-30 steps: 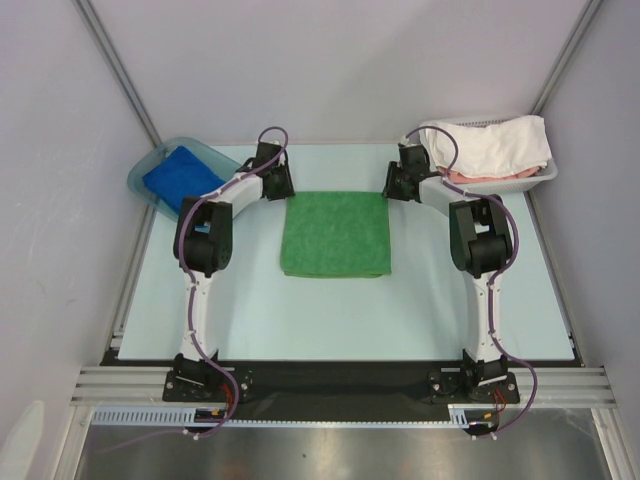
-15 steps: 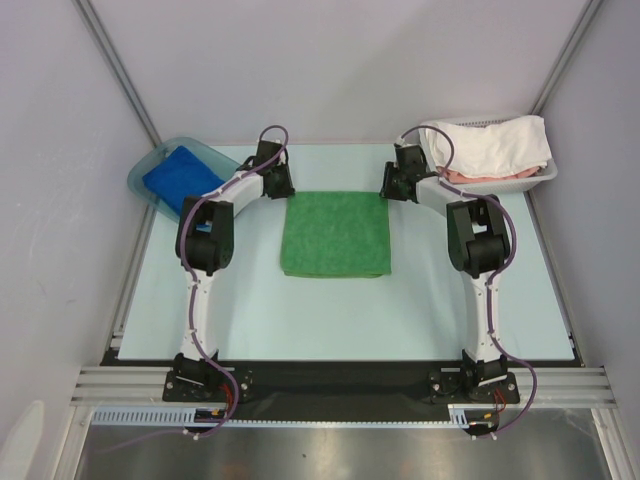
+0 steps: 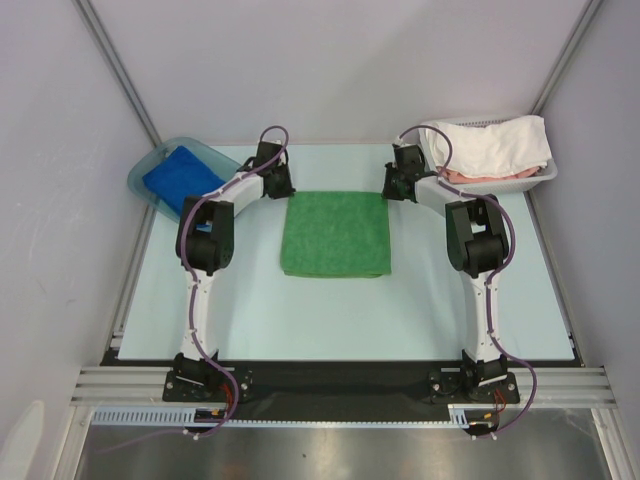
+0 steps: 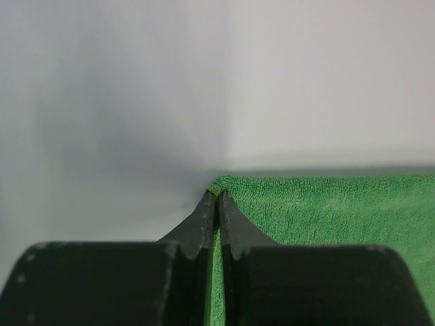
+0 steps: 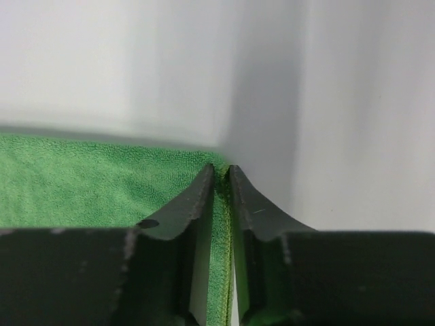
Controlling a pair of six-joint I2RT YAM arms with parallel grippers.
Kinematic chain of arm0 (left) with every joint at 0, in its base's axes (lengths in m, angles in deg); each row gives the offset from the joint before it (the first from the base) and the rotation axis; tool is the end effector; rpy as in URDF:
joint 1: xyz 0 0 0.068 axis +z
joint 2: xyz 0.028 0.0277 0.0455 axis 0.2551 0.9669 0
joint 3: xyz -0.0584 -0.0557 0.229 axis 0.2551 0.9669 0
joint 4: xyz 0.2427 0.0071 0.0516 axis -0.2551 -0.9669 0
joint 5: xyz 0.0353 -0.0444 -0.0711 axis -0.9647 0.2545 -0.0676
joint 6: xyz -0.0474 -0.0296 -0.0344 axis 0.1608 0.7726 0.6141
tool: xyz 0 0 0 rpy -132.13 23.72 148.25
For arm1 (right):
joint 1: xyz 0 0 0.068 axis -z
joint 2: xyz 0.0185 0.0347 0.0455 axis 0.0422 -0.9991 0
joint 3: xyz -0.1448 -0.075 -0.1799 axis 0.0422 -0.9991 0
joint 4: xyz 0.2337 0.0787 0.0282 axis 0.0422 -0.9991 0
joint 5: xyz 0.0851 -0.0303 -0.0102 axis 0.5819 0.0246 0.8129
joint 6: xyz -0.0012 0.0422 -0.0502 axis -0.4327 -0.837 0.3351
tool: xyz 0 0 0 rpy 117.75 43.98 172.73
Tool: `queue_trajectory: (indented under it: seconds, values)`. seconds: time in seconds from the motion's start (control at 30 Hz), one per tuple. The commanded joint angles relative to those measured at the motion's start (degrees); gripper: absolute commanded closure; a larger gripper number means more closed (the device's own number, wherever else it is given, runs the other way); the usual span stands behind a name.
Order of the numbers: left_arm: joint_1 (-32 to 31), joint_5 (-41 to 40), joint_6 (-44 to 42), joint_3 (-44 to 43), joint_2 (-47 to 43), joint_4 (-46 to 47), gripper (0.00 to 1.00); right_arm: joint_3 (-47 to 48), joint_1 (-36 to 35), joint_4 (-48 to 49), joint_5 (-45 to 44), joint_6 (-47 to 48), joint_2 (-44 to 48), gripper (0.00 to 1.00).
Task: Fold and stack the towels
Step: Fold the towel
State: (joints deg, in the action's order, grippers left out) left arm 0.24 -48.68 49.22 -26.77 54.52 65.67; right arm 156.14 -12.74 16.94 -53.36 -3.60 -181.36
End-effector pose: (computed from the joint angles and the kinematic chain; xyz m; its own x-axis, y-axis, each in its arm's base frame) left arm 0.4791 -0.1274 0.1245 -0.7767 -0.2096 -0.5940 -0.0234 0.9520 -0.3053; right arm 0.4714 0.1291 0.1274 -0.7201 0.0861 -0.6885 -0.0877 0.9730 0.2133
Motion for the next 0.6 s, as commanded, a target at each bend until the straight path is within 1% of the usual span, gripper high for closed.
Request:
queue_trajectory:
  seconds: [0.0,0.03,0.07,0.1,0.2,0.27,0.37,0.43,0.47,0.5,0.57]
  values:
    - [-0.22,2.03,0.33,1.92,-0.46,3.41,0.96,2.18,0.04,-0.62,-0.47,0.81,-0.82,0.82]
    - [-0.22,2.12,0.42,2.27,-0.73,3.95,0.99,2.00,0.13,-0.10,-0.29,0.81,-0.81,0.85]
    - [-0.13,2.12,1.03,2.97,-0.99,4.65,1.00,1.91,0.22,0.08,-0.29,0.72,-0.55,0.87]
    - [-0.13,2.20,1.21,3.24,-1.52,5.79,1.00,1.91,0.39,0.26,-0.29,0.72,-0.38,0.92]
    - [-0.13,2.38,1.47,5.34,-3.27,8.86,1.00,1.13,0.57,1.75,-0.02,0.19,0.68,0.96]
    - [-0.13,2.47,1.65,8.66,-4.85,11.59,1.00,-0.54,0.74,3.94,0.15,-0.33,1.64,0.97]
    - [-0.22,2.56,1.65,13.85,-8.28,20.00,1.00,-3.17,0.74,7.02,-0.02,-0.60,3.84,0.98]
    - [-0.22,2.64,1.21,16.50,-10.92,23.10,1.00,-4.85,0.74,9.56,-0.46,-0.95,5.95,0.98]
    - [-0.22,2.64,1.04,18.95,-11.79,26.16,1.00,-6.94,0.74,10.27,-0.46,-1.21,6.65,0.98]
    - [-0.39,2.30,0.78,20.10,-12.59,27.41,1.00,-7.92,0.74,12.98,-0.46,-1.39,8.22,0.98]
    - [-0.48,2.38,0.33,22.74,-14.61,30.48,1.00,-10.03,0.74,14.67,-0.64,-1.65,9.72,0.98]
